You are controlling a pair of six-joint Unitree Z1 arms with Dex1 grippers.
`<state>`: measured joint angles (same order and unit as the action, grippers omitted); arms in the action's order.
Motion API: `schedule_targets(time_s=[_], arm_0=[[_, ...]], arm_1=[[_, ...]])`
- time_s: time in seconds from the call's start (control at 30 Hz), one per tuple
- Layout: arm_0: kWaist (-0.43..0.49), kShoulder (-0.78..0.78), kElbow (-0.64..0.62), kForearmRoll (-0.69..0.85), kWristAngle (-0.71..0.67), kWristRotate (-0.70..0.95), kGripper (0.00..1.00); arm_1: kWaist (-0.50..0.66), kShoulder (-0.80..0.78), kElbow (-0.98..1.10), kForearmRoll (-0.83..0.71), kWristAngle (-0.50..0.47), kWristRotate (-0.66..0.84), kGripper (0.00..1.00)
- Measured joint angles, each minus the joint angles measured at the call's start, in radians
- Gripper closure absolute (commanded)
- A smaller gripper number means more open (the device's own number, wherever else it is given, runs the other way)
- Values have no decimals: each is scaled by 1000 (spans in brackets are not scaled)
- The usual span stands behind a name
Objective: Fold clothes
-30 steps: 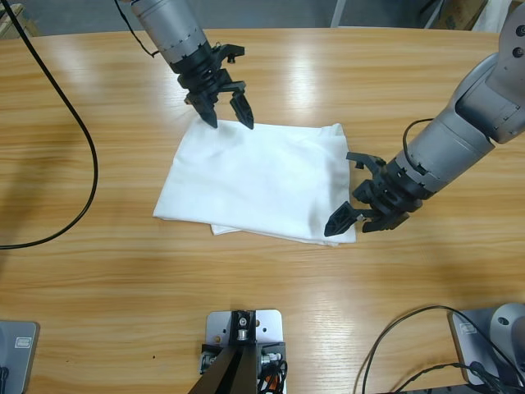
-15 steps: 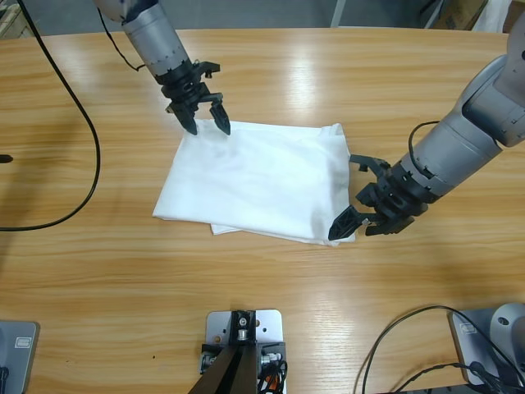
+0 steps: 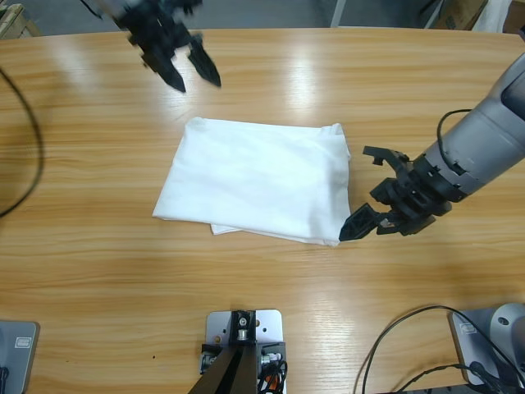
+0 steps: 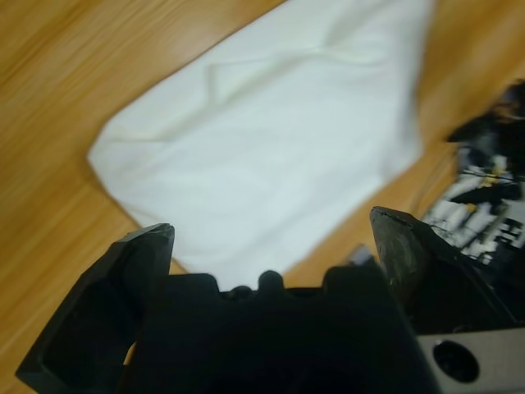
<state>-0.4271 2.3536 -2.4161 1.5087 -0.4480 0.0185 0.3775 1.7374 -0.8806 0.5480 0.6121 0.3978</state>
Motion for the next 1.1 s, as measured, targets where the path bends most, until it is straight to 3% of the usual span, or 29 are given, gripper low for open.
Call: schedule_targets(time_s=[0.1,0.17,0.23,0.4,0.53,0.67,0.93,1.0,1.1], arm_0=[[1,-84,58,0,-73,5,69],[6,-147,169,-10,-132,5,70],[28,-229,376,-119,-208,-7,87],[170,-397,1023,-609,-370,-91,93],[256,-450,1326,-870,-427,-132,133],[282,-463,1420,-990,-433,-168,133],[285,-421,1464,-1090,-390,-216,135],[285,-384,1474,-1113,-376,-222,208],[283,-335,1493,-1156,-372,-239,220]], arm_1=[[0,-26,0,21,0,-11,0],[0,-40,0,31,-2,-17,0],[0,-56,3,43,-5,-22,0],[1,-88,11,64,-11,-26,0],[1,-100,11,70,-21,-27,0],[1,-104,11,87,-31,-27,0],[1,-127,30,98,-33,-27,0],[1,-128,32,98,-33,-27,0],[1,-127,32,98,-33,-27,0]])
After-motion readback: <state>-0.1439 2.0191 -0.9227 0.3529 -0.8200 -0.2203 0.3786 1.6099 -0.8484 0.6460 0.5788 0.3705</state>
